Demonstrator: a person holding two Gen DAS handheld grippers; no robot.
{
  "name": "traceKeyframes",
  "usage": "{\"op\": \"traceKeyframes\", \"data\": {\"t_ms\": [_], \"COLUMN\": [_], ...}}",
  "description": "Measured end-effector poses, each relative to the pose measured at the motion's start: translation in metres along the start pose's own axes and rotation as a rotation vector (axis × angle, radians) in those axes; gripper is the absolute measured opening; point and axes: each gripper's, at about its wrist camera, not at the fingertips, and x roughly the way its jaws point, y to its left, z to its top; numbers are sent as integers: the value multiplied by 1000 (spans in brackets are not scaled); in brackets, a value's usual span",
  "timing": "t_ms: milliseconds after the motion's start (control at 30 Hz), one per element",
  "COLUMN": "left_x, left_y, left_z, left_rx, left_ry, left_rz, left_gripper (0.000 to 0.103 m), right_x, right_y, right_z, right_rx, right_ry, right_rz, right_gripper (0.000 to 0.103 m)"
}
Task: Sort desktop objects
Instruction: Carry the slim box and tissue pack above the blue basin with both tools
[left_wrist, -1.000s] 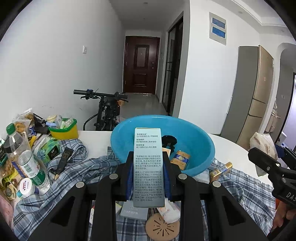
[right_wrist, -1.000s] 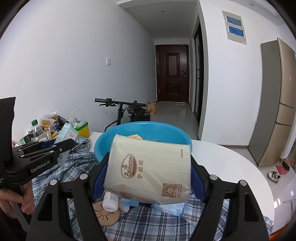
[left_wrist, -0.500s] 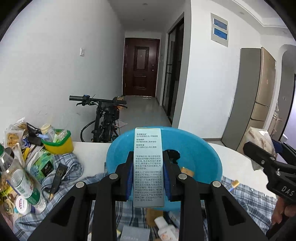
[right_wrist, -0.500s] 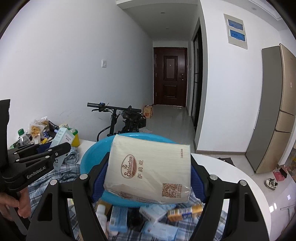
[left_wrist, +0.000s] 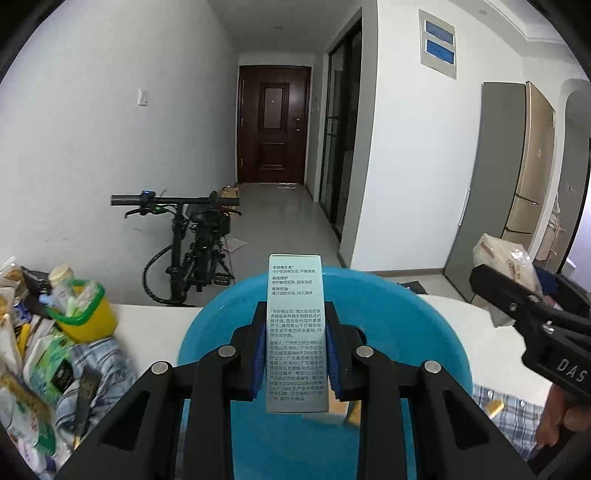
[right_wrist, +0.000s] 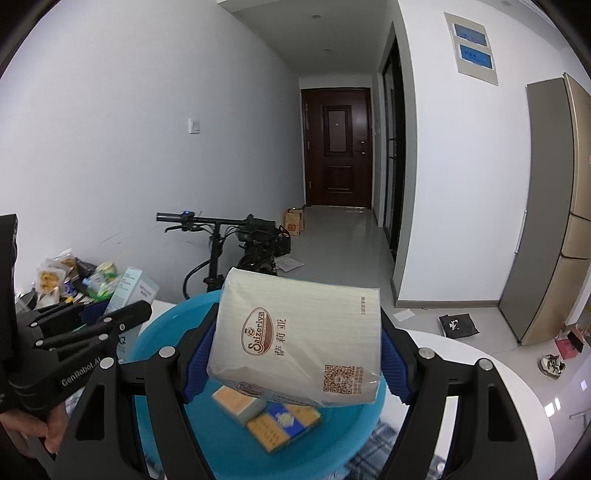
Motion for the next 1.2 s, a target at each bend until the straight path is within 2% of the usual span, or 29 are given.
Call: {"op": "traceKeyframes", "data": {"t_ms": [100, 300, 433, 533, 833, 1200], "left_x": [14, 44, 61, 74, 79, 86], "left_y": [-2, 1, 8, 14, 10, 14], "left_z": [8, 14, 14, 17, 14, 12], "left_rx": [-10, -26, -16, -42, -34, -55], "left_ry": [-19, -8, 2, 26, 37, 57], "left_rz": [-4, -9, 19, -3, -19, -11], "left_gripper": [29, 29, 29, 29, 29, 29], "right_x": [22, 51, 62, 65, 79, 74], "right_y": [-8, -21, -19, -17, -23, -30], "right_z": [7, 15, 19, 22, 19, 23], "right_rx": [12, 29, 10, -5, 25, 51], "right_ry": [18, 41, 48, 39, 83, 64], "right_rz": [3, 1, 8, 1, 41, 30], "right_gripper": [74, 74, 74, 74, 74, 74]}}
